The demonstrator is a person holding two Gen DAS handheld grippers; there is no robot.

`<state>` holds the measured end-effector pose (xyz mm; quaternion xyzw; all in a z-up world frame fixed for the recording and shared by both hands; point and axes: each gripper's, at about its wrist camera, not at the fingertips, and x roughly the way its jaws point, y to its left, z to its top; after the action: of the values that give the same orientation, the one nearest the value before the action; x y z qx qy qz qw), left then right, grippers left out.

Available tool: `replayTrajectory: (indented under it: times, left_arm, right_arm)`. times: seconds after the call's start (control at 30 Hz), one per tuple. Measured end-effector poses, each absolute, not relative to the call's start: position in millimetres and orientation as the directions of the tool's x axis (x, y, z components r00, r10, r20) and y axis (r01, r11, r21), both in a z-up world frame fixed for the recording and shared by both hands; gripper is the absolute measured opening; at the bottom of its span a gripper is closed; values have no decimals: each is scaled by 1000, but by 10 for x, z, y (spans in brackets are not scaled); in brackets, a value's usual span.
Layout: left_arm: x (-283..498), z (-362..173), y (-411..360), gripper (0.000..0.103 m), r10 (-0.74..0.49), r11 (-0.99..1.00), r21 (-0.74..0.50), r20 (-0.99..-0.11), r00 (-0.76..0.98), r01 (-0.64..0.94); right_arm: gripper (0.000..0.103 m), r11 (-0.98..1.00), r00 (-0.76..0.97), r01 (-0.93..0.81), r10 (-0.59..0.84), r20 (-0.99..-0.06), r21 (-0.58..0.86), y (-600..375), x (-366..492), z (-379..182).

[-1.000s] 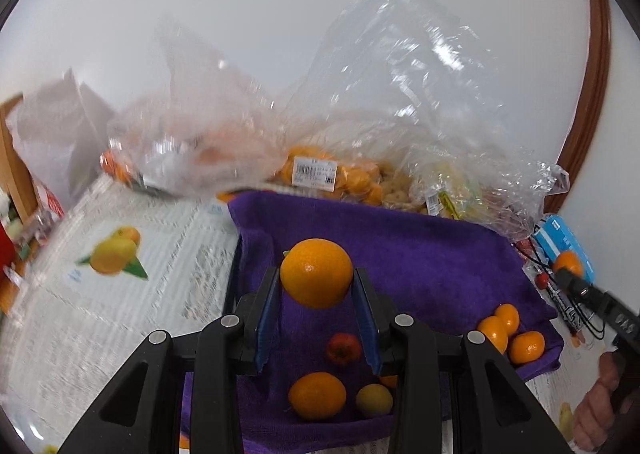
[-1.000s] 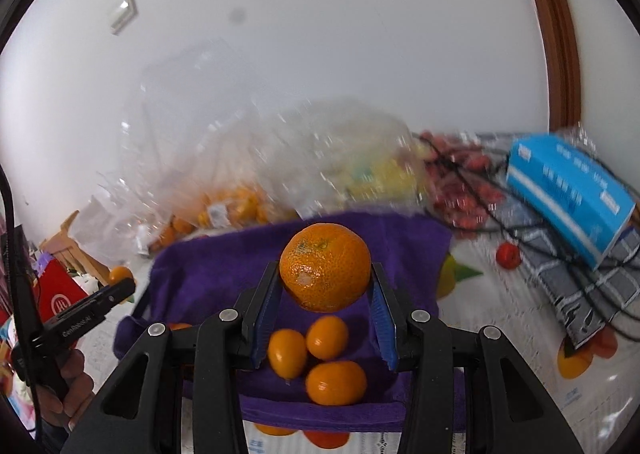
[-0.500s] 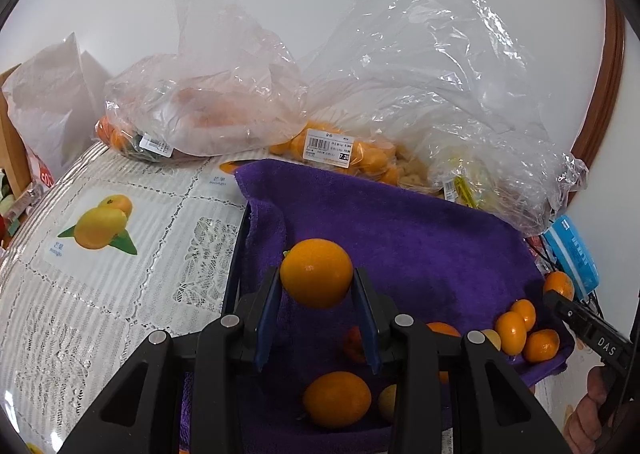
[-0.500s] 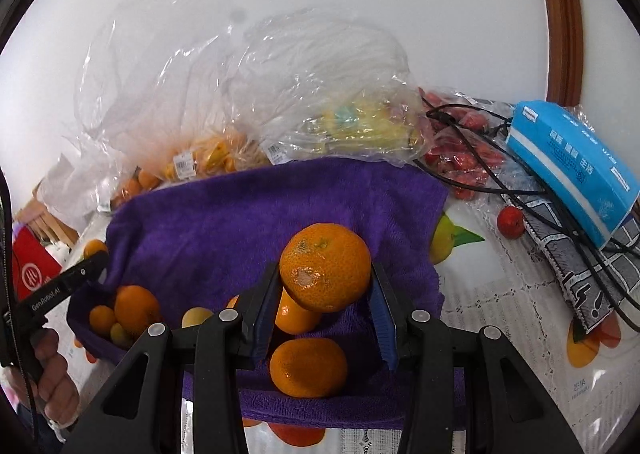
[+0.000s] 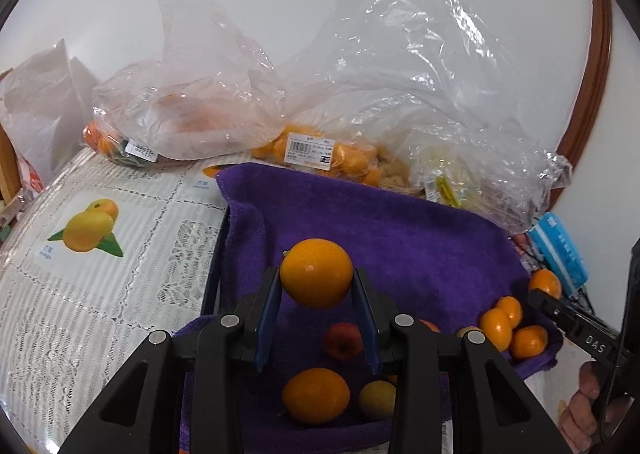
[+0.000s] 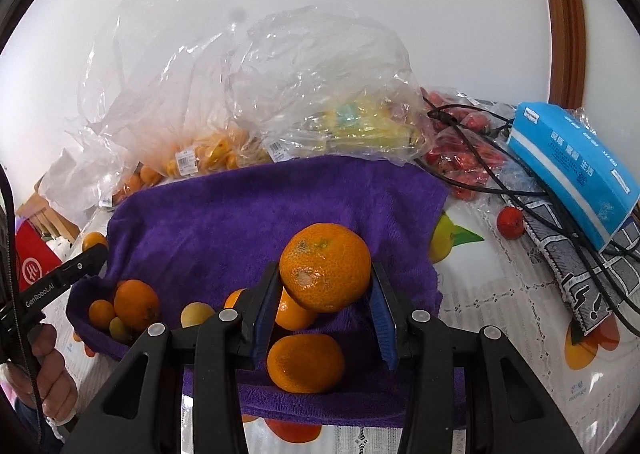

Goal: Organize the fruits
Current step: 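Lower and open the right tool on the towel while the left tool releases the orange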

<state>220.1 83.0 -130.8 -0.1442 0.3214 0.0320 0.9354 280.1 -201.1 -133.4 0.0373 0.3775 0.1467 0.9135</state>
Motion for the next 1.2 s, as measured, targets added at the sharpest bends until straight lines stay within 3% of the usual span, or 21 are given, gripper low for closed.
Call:
replayTrajectory:
  times: [0.4,1.0,1.2]
  left_arm:
    - [2311,-1416,860,34,-11,954,-228,-676,736,-195]
    - [2320,-1409,865,34,-9,955,-223,-682,731,-197]
    - [2299,-1369,843,41,-14,957,-224,-671,742,-185]
  right_arm:
    - [43,954,650,-256,289,-703,156,-1967,2826,-1397]
    - [44,958,654,-273,252,-713,88,-1930,2787,-1411]
    - [44,956,656,-278,262,-708,96,-1941,2783,-1402]
